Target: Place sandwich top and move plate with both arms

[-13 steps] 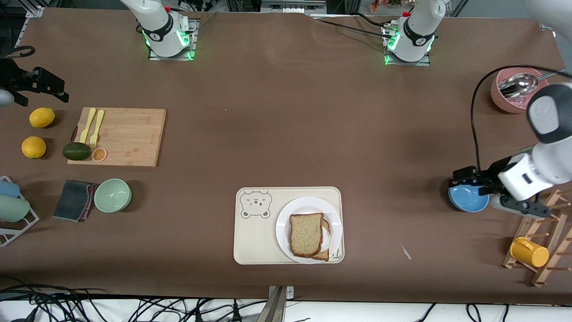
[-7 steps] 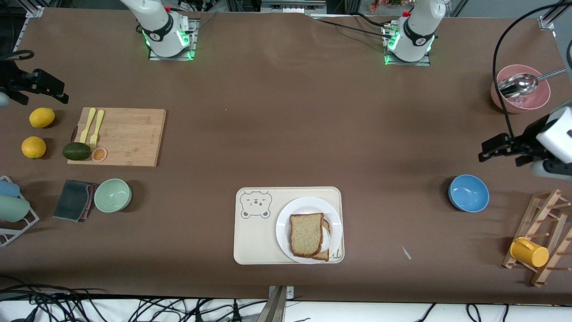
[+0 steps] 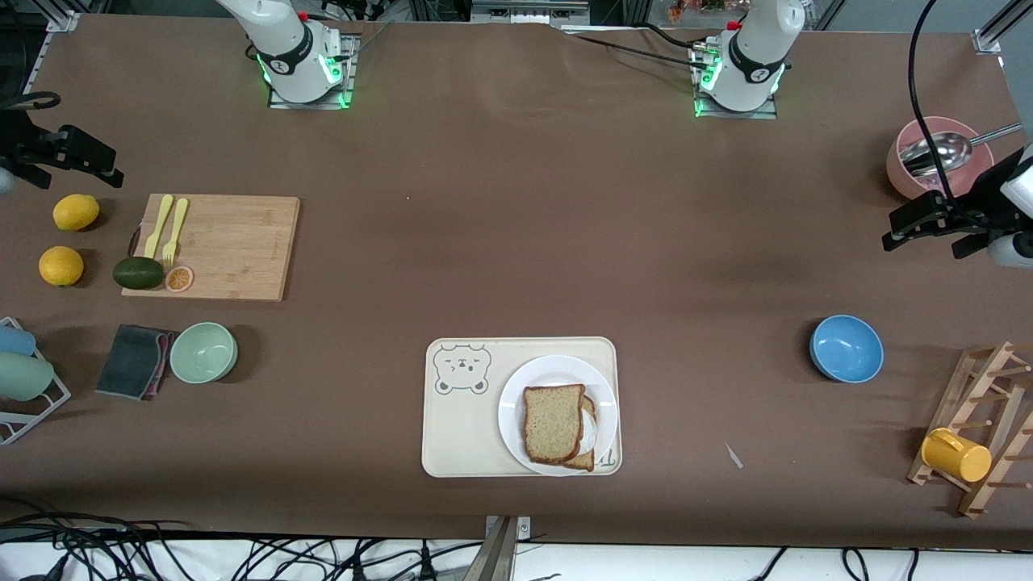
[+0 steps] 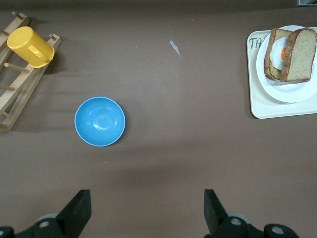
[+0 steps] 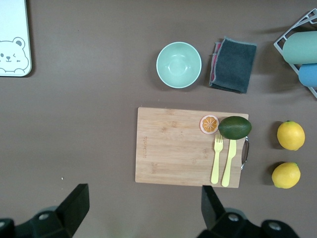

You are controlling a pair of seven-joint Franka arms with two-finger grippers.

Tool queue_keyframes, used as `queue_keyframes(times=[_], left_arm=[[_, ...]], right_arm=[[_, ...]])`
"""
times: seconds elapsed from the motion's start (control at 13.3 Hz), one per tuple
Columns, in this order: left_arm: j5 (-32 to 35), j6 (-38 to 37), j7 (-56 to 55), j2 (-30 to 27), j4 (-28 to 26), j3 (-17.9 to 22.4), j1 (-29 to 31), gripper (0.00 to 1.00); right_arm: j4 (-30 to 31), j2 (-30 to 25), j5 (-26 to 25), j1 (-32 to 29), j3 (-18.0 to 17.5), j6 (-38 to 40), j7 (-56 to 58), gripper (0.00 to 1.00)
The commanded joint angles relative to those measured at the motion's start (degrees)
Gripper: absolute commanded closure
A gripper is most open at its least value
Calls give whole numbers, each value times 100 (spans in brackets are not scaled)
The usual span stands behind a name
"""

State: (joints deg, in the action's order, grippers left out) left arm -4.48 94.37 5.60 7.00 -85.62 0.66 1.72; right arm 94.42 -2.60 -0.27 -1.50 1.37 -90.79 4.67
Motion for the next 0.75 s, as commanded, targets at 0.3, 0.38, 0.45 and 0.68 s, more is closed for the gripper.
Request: queue_keyframes(times=[0.3,0.38,0.45,0.68], left_arm=[[668,11,-59,-129,-104,-84,92,0],[677,2,-59,-129,-104,-83,92,0],[668,2,-59,-129,-104,-92,92,0],[668,2,-68,-129,-113,-110,92,0]], right_arm=[[-20,-31,88,-17,-5,18,-36,0],[-20,-30,88,-17,-13,18,-10,0],[-20,-30,88,-17,-14,18,-18,0],[-20,-22,88,-17,-14,26,-9,0]])
